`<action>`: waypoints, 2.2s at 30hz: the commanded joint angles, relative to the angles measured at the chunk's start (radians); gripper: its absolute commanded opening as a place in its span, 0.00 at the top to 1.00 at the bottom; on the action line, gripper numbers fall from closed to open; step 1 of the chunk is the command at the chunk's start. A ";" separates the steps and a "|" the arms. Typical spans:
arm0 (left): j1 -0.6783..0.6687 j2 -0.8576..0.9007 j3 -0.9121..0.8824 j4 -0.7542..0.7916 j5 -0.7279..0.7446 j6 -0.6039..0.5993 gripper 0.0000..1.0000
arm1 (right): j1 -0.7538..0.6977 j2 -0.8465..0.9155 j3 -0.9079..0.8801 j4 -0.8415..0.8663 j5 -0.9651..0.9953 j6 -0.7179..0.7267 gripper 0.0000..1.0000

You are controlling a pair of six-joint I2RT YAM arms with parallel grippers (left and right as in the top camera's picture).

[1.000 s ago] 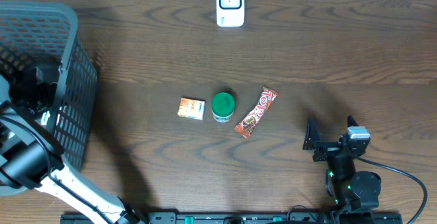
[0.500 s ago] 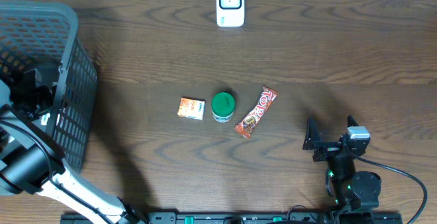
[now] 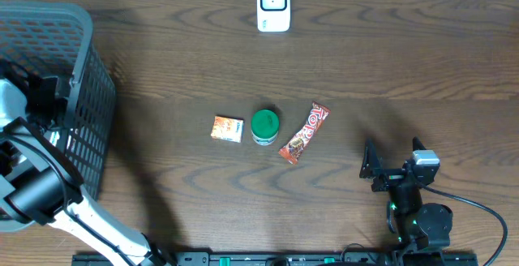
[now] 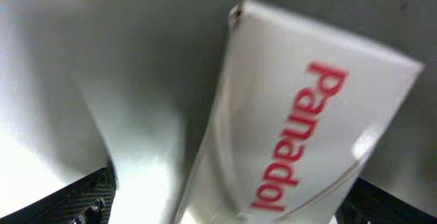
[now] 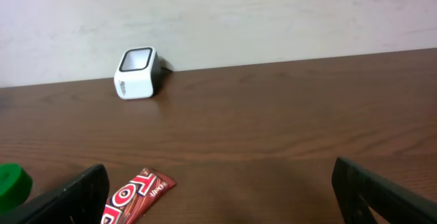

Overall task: Scan the item barcode
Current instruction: 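Lower the left gripper and grasp the white Panadol box in the basket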

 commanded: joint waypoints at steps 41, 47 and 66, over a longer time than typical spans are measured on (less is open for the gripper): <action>-0.011 -0.098 -0.043 -0.074 0.021 -0.162 0.42 | 0.010 -0.005 -0.004 -0.002 0.009 -0.014 0.01; -0.011 -0.272 -0.043 -0.078 0.021 -0.196 0.44 | 0.010 -0.005 -0.004 -0.002 0.009 -0.014 0.01; -0.013 -0.337 -0.155 -0.006 0.050 -0.225 0.04 | 0.010 -0.005 -0.004 -0.002 0.009 -0.014 0.01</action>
